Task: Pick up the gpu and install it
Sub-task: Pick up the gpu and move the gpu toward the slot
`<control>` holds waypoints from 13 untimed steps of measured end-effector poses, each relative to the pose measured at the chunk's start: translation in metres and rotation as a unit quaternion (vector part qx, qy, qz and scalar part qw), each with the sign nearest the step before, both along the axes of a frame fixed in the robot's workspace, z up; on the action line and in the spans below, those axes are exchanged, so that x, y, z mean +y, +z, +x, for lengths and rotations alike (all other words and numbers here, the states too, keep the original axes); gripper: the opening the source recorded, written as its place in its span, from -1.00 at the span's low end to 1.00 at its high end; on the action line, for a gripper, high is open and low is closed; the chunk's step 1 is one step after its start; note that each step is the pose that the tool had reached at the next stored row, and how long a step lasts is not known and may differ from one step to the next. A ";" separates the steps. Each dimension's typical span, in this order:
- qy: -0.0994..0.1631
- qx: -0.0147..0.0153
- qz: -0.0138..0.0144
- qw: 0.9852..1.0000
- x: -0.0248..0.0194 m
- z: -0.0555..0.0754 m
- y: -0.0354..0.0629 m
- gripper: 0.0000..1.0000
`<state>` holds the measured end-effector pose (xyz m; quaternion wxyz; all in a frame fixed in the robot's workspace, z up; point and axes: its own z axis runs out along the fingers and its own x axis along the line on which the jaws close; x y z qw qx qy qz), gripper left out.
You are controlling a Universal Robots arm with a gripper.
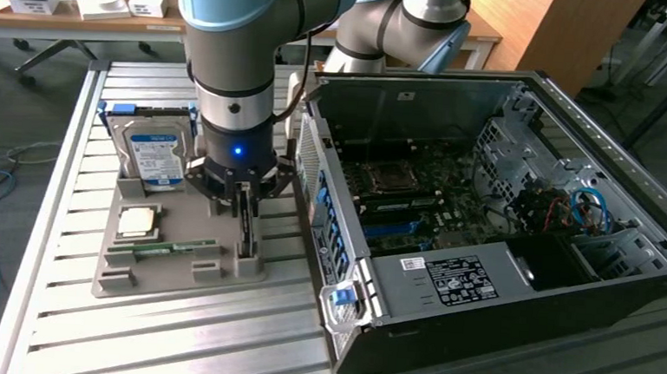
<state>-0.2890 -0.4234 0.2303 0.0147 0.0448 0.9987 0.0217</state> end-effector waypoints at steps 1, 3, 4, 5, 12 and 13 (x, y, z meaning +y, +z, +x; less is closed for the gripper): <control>0.000 0.000 0.000 1.000 0.0000 0.000 0.0000 -0.40; 0.000 0.000 0.000 1.000 0.0000 0.000 0.0000 -0.47; 0.000 0.000 0.000 1.000 0.0000 0.000 0.0000 -0.47; 0.000 0.000 0.000 1.000 0.0000 0.000 0.0000 -0.47; 0.000 0.000 0.000 1.000 0.0000 0.000 0.0001 -0.47; 0.000 0.000 0.000 1.000 0.0000 0.000 0.0004 -0.47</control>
